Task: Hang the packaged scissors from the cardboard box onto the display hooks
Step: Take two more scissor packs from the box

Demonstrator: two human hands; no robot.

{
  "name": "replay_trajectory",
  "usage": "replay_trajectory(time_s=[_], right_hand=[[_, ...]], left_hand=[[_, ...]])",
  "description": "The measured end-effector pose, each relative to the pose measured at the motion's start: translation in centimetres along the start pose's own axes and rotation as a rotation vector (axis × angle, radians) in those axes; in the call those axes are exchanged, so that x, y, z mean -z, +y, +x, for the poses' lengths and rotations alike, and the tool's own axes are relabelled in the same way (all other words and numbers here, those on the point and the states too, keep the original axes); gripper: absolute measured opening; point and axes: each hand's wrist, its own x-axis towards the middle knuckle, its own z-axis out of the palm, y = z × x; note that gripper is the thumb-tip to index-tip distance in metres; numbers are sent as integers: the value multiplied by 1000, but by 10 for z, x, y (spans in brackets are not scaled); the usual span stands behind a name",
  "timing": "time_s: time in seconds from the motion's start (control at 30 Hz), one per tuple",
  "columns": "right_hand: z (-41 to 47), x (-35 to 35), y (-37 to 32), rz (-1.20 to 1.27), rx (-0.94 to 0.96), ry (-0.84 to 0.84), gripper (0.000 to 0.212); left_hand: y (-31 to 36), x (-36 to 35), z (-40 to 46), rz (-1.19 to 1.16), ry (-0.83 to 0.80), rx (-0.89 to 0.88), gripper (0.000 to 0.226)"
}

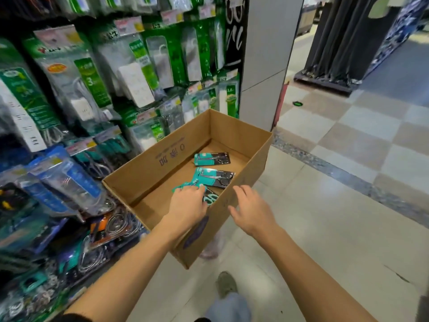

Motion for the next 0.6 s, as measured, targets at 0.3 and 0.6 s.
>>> replay_trajectory(time_s=[0.3,0.6], right_hand=[[118,-1,32,-61,271,-125,53],[223,-23,55,-202,402,-389,45]], left_hand=[[-14,-41,76,7,-194,212,51],[-24,-78,120,-75,-335,370,55]])
